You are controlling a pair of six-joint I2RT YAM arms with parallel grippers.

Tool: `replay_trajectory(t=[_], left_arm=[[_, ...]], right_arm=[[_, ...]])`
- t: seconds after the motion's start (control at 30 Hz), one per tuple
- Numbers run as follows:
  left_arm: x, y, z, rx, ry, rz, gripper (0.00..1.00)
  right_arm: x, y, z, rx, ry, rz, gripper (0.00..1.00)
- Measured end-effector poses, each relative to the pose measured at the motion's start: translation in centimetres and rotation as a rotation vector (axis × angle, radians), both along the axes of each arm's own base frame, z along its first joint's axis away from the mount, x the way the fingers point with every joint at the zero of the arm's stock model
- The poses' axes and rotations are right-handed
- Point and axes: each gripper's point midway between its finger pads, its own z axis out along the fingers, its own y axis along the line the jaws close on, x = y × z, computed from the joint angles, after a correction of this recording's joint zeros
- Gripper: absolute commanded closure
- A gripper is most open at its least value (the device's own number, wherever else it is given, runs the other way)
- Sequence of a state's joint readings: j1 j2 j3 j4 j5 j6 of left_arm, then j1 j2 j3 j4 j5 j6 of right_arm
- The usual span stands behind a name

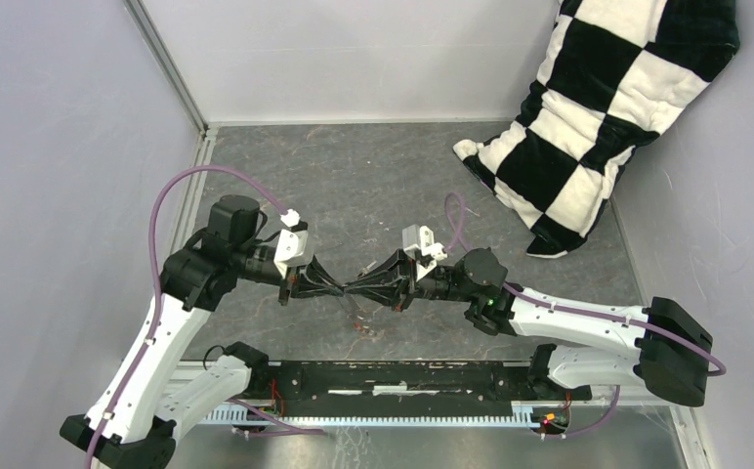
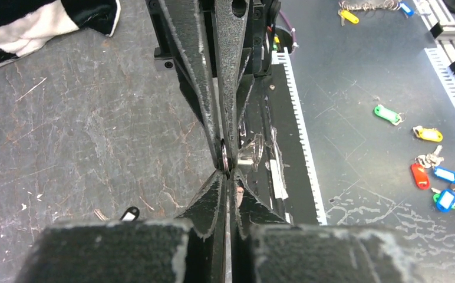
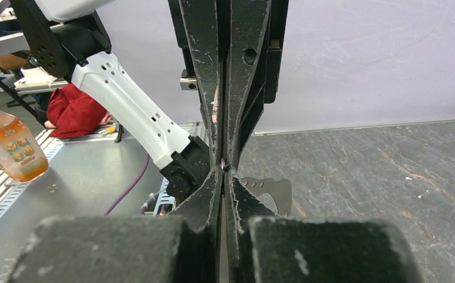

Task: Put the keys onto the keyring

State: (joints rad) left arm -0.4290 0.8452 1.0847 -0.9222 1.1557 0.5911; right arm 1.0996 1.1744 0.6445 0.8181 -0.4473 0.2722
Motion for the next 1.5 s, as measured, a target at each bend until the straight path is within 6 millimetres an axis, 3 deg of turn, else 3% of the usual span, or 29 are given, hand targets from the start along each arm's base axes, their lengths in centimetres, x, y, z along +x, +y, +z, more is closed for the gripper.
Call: replay_trajectory(t=[0.2,0.43,0.7,1.1,1.5], left_arm=[[0.1,0.5,-0.1,0.006,-0.135,-0.01,0.98],[-0.4,1.4,0.8,-0.019,-0.468,-0.069,0.98],[0.0,2.3,-1.9,0.073,-0.686,-0.197,0.98],[0.2,2.5,-2.3,0.092,-0.866,-0.279,0.98],[0.9,2.7,-2.4,0.13,-0.869,-0.28,0.98]], right_arm=[[-0.6,0.1,-0.3,-0.057,-0.049,0.032,0.55],[-0.5,-0.9,1.7,-0.131,-0.199,0.008,0.42],[0.6,-0.9,3.6,-0.241,-0.342,-0.024,0.38],[0.7,-1.8,-0.4,-0.424,-0.391,0.002,0.45],[-1.1,-0.2,0.0,-0.398,-0.428,0.005,0.5]])
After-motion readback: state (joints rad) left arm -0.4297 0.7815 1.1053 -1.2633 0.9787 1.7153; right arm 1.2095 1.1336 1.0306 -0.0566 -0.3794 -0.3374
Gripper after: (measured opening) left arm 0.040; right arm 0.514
